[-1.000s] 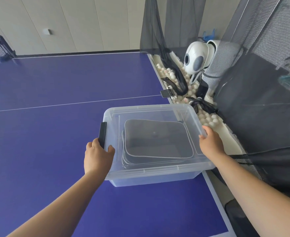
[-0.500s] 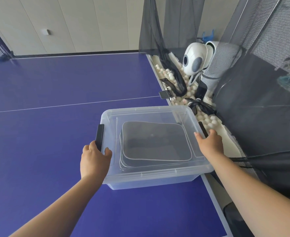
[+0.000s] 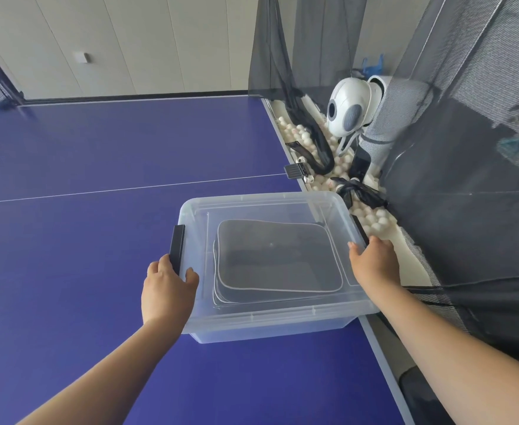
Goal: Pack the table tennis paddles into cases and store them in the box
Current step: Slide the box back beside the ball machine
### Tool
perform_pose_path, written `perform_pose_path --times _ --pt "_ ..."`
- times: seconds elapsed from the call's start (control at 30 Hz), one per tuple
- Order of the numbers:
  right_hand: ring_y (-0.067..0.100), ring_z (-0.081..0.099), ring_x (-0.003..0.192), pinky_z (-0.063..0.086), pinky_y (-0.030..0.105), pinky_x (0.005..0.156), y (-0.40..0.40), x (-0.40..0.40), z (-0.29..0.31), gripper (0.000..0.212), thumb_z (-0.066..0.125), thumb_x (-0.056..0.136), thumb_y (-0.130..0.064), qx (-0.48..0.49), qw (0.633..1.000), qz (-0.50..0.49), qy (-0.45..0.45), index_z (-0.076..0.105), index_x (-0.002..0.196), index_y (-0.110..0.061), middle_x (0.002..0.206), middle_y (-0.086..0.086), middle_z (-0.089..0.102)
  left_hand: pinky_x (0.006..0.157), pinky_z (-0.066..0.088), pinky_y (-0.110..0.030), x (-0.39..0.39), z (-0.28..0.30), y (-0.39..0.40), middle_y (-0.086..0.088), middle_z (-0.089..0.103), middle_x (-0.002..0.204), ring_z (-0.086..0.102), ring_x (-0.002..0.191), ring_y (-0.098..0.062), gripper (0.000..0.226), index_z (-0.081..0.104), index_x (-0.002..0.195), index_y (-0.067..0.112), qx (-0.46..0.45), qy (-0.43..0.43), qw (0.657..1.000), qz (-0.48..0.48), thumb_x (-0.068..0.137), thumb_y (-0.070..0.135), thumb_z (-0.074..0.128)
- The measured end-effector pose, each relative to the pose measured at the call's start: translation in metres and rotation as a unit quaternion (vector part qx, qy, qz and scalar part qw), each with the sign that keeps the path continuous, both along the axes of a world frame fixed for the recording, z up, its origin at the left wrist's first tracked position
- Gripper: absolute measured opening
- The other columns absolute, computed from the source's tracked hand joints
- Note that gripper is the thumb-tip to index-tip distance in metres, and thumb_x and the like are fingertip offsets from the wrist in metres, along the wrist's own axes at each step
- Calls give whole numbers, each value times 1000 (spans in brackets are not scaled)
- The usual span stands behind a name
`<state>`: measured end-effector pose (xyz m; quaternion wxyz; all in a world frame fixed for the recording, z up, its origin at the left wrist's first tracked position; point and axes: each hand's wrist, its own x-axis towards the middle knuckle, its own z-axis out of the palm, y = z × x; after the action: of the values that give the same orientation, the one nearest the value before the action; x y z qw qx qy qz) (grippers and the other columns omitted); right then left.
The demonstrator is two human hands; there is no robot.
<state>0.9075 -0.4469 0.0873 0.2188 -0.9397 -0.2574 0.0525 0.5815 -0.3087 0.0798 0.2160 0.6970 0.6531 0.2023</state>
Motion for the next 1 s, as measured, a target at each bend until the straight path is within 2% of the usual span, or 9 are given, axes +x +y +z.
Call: perform_pose_path --times 0.27,0.67,0.73,0.83,0.9,1.0 --pt "37 57 98 48 44 84 1 -3 -1 40 52 96 -37 -25 999 9 -45 57 110 0 113 19 55 66 46 -37 -1 1 -1 -3 49 103 55 81 -27 35 51 118 11 0 7 1000 0 91 34 52" --pt "37 56 102 48 45 84 1 -6 1 39 52 97 -33 -19 999 17 -44 55 118 0 118 19 52 70 47 -40 0 4 1 -9 49 118 55 90 -31 41 48 124 8 -35 11 999 -2 92 34 50" --pt "37 55 104 48 44 84 1 -6 3 39 50 97 -34 -28 999 17 -40 55 118 -1 119 18 52 76 49 -43 0 5 1 -11 49 123 53 100 -32 45 44 130 8 -40 18 999 -14 93 33 48" --pt "36 50 114 45 44 88 0 -6 9 43 46 99 -35 -83 994 44 -52 50 128 -4 128 18 50 92 44 -44 0 10 4 -11 42 139 41 123 -32 62 24 149 8 -40 69 996 -47 96 33 42" --pt "35 43 125 44 44 93 0 -6 15 51 45 99 -39 -118 988 74 -63 40 139 -8 140 16 42 95 42 -42 -2 17 7 -6 37 146 36 129 -29 66 15 153 11 -31 121 989 -79 97 37 40" --pt "31 28 140 38 44 105 6 -9 28 61 44 99 -43 -131 980 130 -79 26 150 -15 156 11 25 108 35 -42 -8 29 15 0 19 160 26 141 -26 72 11 156 17 9 192 971 -141 98 51 38"
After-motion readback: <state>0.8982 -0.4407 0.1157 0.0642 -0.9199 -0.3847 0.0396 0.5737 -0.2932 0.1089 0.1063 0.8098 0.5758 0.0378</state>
